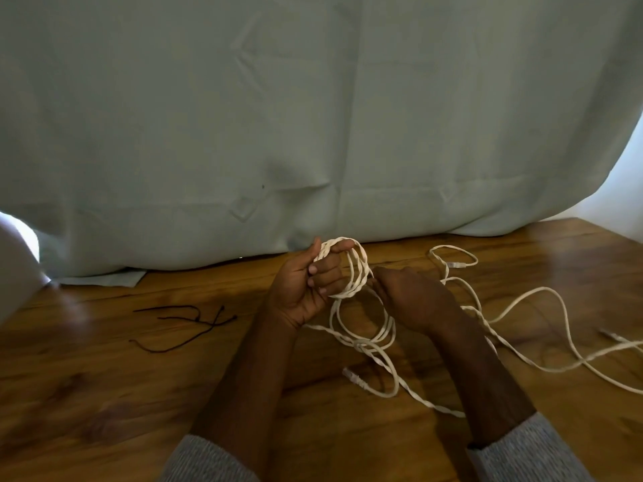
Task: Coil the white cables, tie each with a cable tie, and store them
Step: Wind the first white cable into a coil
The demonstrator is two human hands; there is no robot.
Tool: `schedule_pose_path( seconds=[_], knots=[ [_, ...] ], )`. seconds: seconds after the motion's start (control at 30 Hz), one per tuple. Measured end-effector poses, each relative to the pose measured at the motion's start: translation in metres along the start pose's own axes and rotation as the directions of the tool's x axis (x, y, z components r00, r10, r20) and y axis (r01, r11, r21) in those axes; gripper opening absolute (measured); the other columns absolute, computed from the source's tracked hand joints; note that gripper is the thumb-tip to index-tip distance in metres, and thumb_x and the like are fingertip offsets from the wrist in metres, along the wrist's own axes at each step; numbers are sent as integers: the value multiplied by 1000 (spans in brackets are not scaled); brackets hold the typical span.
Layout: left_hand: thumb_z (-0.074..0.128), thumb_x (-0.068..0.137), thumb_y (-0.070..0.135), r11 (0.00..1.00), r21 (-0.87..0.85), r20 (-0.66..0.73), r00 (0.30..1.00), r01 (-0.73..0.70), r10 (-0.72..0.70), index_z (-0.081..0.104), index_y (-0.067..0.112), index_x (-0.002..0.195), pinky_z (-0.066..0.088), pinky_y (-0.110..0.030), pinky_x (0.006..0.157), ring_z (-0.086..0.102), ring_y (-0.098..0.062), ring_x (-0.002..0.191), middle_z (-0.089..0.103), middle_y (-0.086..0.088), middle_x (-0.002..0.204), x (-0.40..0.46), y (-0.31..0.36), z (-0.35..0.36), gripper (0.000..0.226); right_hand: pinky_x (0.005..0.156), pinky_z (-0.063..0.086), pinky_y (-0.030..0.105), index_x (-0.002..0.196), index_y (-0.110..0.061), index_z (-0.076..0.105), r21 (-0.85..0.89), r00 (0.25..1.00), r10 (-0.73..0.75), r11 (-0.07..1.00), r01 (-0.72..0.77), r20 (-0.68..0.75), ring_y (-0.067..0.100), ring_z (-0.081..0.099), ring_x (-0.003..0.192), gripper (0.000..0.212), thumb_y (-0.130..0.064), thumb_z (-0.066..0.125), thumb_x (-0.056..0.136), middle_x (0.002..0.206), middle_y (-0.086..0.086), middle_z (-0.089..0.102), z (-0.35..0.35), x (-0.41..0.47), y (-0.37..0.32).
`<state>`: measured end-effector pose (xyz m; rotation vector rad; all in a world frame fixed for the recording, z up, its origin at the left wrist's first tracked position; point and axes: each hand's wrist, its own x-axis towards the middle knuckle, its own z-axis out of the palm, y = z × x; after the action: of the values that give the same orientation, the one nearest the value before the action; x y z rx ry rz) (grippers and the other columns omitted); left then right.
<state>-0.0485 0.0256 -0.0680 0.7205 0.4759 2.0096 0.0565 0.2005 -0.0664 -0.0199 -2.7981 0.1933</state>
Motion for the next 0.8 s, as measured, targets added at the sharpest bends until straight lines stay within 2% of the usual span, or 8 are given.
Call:
schedule_pose_path(
  seconds=[0.07, 0.17, 0.3, 0.37, 0.47, 0.6, 0.7, 0.8],
  knots=[
    [37, 103, 30, 999, -4, -14, 999, -33, 33, 63, -8, 114, 36, -20, 46, 26, -3, 44, 36, 7, 55, 1, -1, 2, 47, 70, 50, 36, 115, -22, 58, -26, 1000, -13, 1000, 12, -9, 27, 65, 86, 39, -47, 30, 106, 100, 8, 69, -1, 0, -5],
    [40, 101, 31, 990, 8, -135, 980, -144, 144, 61, -9, 115, 35, -19, 46, 31, -4, 40, 41, 7, 54, 6, -4, 10, 47, 68, 46, 34, 115, -21, 57, -59, 999, -17, 998, 19, 31, 26, 64, 85, 39, -47, 28, 106, 99, 8, 67, -2, -1, -14],
    [35, 105, 30, 946, 94, -314, 893, -310, 323, 53, -9, 125, 41, -20, 49, 40, -4, 42, 44, 6, 56, 7, -1, 19, 47, 72, 45, 34, 120, -22, 57, -104, 996, -44, 993, 52, 75, 28, 65, 95, 30, -42, 42, 104, 108, 8, 67, -3, -1, -30],
    [39, 103, 30, 925, 125, -362, 852, -358, 378, 51, -8, 128, 44, -20, 51, 43, -4, 45, 45, 6, 58, 4, 0, 21, 47, 73, 42, 33, 124, -24, 57, -103, 995, -65, 992, 72, 75, 28, 64, 101, 28, -40, 46, 103, 112, 7, 66, -6, -2, -39],
    [43, 100, 30, 919, 124, -400, 828, -375, 392, 50, -9, 129, 42, -19, 47, 43, -3, 43, 45, 5, 57, -3, -2, 22, 48, 75, 41, 35, 118, -24, 58, -116, 995, -79, 989, 87, 66, 30, 64, 102, 31, -45, 41, 104, 110, 8, 66, -11, -5, -48],
    [35, 104, 33, 928, 111, -384, 845, -357, 371, 50, -8, 126, 32, -15, 36, 36, -5, 30, 42, 7, 49, -15, -2, 22, 48, 73, 39, 35, 106, -22, 63, -83, 996, -68, 994, 73, 63, 28, 64, 99, 45, -51, 29, 106, 105, 6, 68, -18, -8, -42],
    [39, 99, 32, 925, 111, -386, 842, -363, 377, 54, -8, 119, 27, -14, 32, 33, -6, 25, 40, 8, 43, -25, -3, 26, 47, 72, 35, 33, 109, -24, 66, -80, 998, -62, 995, 63, 27, 26, 64, 101, 46, -51, 29, 106, 105, 3, 68, -19, -9, -38],
    [35, 104, 34, 910, 156, -431, 802, -384, 412, 54, -7, 123, 32, -15, 35, 36, -5, 29, 41, 7, 46, -30, -6, 24, 48, 72, 39, 33, 109, -23, 67, -81, 997, -53, 995, 58, 62, 25, 63, 99, 44, -51, 33, 105, 104, 4, 67, -17, -8, -45]
  ],
)
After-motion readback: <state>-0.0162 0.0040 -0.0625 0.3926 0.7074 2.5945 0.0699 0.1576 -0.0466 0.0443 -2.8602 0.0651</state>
